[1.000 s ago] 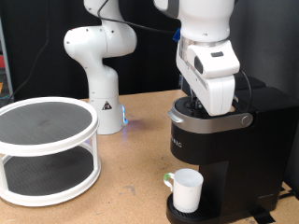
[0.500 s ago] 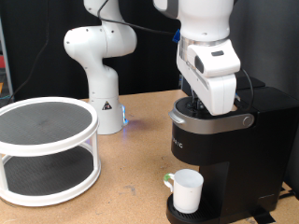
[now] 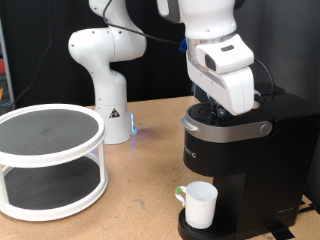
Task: Make a cup of coffee with the keurig machine
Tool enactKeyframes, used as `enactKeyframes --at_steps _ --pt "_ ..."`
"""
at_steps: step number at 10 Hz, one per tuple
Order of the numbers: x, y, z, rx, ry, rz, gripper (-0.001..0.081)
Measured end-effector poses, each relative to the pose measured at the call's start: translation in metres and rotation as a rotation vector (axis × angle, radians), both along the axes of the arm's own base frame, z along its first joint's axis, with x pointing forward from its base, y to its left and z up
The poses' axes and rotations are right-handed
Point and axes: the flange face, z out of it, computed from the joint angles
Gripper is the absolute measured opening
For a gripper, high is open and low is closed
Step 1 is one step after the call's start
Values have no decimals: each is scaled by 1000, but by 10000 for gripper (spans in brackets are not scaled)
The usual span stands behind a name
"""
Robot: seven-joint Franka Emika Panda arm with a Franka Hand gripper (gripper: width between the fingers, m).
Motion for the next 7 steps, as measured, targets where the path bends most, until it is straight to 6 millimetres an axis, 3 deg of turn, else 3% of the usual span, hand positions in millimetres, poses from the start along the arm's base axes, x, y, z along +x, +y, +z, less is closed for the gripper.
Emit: enactKeyframes --at_steps 3,7 --pt "-8 2 14 36 -29 11 1" --pt "-20 1 52 62 -79 14 1"
